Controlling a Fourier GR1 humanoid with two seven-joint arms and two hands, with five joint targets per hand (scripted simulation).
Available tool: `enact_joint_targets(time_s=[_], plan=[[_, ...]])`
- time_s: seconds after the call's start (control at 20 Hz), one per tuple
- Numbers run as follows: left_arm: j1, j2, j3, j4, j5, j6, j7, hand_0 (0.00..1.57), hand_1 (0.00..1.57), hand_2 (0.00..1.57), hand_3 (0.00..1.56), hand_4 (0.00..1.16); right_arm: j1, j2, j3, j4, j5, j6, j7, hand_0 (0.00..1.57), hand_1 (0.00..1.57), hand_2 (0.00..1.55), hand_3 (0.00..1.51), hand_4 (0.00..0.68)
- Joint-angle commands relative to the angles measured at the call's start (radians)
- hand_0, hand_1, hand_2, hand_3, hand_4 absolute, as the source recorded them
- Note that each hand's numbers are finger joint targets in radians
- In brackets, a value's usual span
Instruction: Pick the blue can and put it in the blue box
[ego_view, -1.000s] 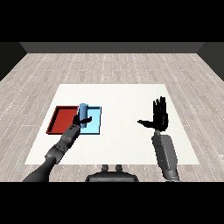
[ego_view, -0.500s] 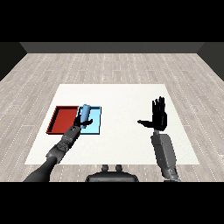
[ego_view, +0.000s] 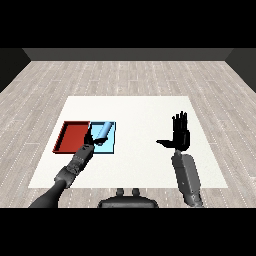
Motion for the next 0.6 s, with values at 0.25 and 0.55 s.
enact_joint_targets(time_s=[0.25,0.55], plan=[[0.044,-0.016,0.121,-0.283,0.103,-0.112,-0.399,0.00,0.00,0.00,0.00,0.00,-0.014,0.018,0.035,0.005,0.026,0.002,-0.001,0.00,0.00,0.00,0.00,0.000],[0.139,-0.013,0.089,-0.528,0.119,-0.323,-0.517,0.00,0.00,0.00,0.00,0.00,0.112,-0.015,0.053,-0.047,0.046,0.037,0.000,0.00,0.00,0.00,0.00,0.000]])
